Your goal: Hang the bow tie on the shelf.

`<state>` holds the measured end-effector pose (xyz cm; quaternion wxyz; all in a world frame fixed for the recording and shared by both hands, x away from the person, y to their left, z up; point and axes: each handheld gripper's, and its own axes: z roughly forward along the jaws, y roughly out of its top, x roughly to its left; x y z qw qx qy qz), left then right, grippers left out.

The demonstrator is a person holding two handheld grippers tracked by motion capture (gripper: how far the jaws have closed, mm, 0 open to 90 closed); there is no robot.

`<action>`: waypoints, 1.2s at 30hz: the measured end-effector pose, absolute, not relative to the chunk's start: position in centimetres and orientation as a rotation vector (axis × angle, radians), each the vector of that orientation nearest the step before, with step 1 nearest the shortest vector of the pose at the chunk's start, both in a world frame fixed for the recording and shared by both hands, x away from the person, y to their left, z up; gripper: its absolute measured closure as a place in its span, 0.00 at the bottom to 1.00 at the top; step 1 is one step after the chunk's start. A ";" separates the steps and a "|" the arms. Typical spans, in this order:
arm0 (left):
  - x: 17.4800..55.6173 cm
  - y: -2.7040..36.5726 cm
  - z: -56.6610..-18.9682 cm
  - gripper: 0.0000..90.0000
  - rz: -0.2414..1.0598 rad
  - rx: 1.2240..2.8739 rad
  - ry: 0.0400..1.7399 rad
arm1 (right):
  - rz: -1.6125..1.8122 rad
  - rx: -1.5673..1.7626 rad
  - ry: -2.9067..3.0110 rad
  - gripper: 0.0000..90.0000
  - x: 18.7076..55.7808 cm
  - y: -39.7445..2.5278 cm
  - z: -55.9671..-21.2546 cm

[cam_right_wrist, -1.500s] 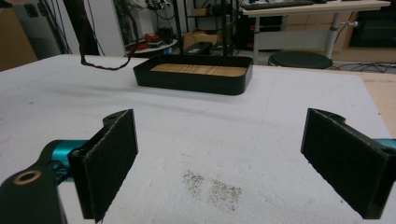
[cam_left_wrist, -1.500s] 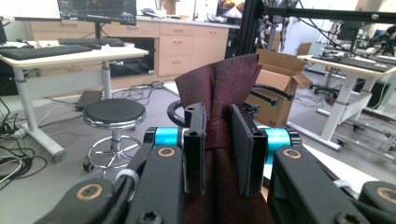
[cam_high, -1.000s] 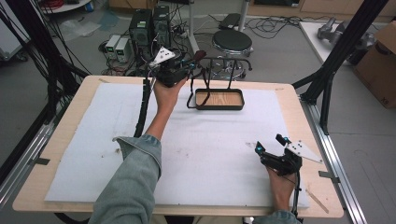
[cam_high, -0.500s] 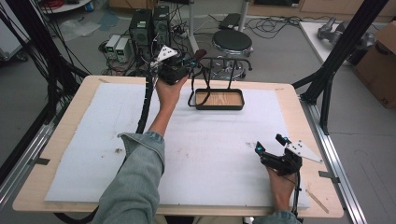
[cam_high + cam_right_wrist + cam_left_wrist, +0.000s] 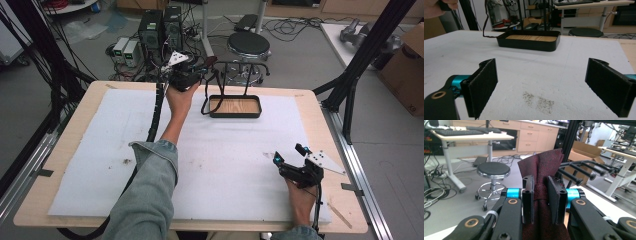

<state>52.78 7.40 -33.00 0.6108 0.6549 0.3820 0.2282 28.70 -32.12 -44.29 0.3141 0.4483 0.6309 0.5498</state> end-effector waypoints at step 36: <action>51.9 8.9 -33.3 0.65 0.562 1.537 0.876 | 1.448 1.181 1.662 0.11 28.7 -32.1 -44.3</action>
